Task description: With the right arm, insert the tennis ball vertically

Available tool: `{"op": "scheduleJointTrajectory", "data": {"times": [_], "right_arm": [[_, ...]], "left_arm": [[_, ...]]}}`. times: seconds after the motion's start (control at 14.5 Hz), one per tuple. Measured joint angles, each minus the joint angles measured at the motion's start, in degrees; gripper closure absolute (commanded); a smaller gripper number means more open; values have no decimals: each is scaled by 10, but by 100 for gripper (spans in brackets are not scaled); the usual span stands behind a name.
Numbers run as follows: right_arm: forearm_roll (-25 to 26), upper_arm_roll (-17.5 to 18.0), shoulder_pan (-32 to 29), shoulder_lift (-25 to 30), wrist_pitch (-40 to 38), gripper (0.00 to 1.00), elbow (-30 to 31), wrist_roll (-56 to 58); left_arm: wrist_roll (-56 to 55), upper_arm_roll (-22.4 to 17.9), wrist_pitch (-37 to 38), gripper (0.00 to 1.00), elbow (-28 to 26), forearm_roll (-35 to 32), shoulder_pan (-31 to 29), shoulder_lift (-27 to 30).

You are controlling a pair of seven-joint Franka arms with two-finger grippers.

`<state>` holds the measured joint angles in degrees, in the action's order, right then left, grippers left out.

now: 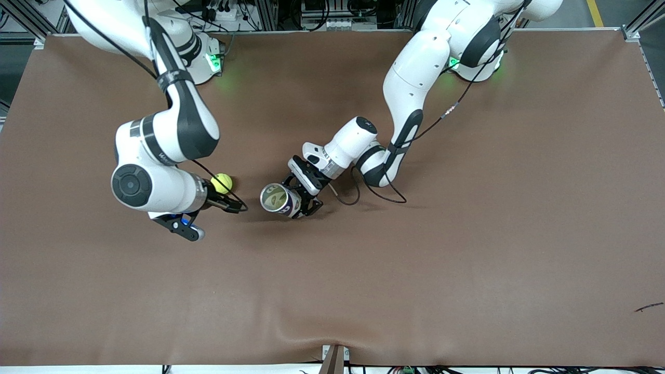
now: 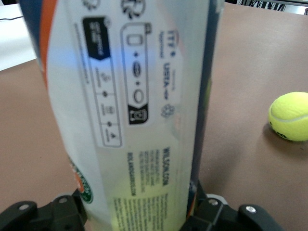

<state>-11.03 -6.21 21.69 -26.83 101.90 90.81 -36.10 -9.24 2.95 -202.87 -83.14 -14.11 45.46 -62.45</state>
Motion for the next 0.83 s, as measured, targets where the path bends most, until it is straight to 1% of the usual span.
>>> {"op": "scheduleJointTrajectory", "data": {"times": [0.21,0.34,0.41,0.62,0.69,0.83], "right_arm": [[8,0,-14,2,4,0,62,59],[9,1,-15,2,23,0,100,75],[10,2,-14,2,49,0,122,77],[19,7,-5,2,159,0,202,78],[22,7,-3,1,181,0,224,78],[23,8,-3,1,195,0,244,80]], "left_arm": [[0,0,0,19,0,0,0,0],[0,0,-1,19,-1,0,0,0],[0,0,-1,19,-1,0,0,0],[0,0,-2,19,-2,0,0,0],[0,0,-3,19,-2,0,1,0],[0,0,-5,19,-5,0,1,1]]}}
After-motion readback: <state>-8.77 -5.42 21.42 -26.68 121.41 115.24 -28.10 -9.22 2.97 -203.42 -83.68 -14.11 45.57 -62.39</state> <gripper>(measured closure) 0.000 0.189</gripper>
